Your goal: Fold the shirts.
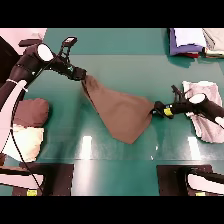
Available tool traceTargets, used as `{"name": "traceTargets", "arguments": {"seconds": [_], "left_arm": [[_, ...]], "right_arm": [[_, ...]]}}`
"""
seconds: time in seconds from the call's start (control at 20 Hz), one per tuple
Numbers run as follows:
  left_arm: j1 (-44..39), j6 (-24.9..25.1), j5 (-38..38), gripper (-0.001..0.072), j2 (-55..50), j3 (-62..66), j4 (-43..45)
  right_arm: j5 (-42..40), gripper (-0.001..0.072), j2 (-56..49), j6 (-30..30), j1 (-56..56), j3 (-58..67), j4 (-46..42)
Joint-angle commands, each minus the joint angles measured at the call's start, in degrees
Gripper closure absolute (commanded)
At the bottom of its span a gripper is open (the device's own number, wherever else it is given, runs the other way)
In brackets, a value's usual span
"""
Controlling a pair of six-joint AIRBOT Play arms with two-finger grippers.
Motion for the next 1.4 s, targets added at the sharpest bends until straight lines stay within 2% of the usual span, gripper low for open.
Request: {"name": "traceTargets", "arguments": {"seconds": [0.0, 0.2, 0.5, 0.65, 0.8, 0.95, 1.05, 1.2, 1.35], "left_arm": [[0.0, 0.2, 0.4, 0.0682, 3.9, 0.1, 0.6], [0.0, 0.7, 0.5, 0.0682, 17.0, 3.7, 2.8], [0.0, 2.1, 0.1, 0.0682, 35.4, 11.6, 2.1], [0.0, 2.1, -0.1, 0.0682, 39.4, 12.7, 2.1], [0.0, 3.6, -1.9, 0.0682, 38.6, 12.6, 2.2], [0.0, 3.6, -6.3, 0.0683, 34.4, 10.5, 2.4], [0.0, 3.6, -9.6, 0.0683, 31.1, 6.5, 2.4], [-0.5, 4.5, -10.3, 0.0684, 28.0, -5.2, 2.6], [-5.2, 6.2, -11.2, 0.0683, 27.9, -19.1, 2.3]], "right_arm": [[0.3, 0.0697, -1.4, -1.4, 1.6, 8.7, -0.2], [7.3, 0.0698, 9.0, -1.4, -1.7, 23.3, -5.9], [16.0, 0.0698, 24.2, -1.4, -8.6, 45.3, -7.0], [18.8, 0.0698, 26.6, -0.5, -11.3, 51.6, -7.0], [22.3, 0.0699, 24.2, 0.9, -12.3, 57.1, -7.0], [26.2, 0.0699, 18.7, 2.3, -10.2, 57.4, -8.3], [26.6, 0.0699, 15.7, 2.6, -5.5, 52.8, -14.9], [27.2, 0.0699, 12.9, 4.5, 1.1, 43.0, -25.0], [26.7, 0.0699, 13.7, 4.9, 3.6, 34.7, -24.9]]}}
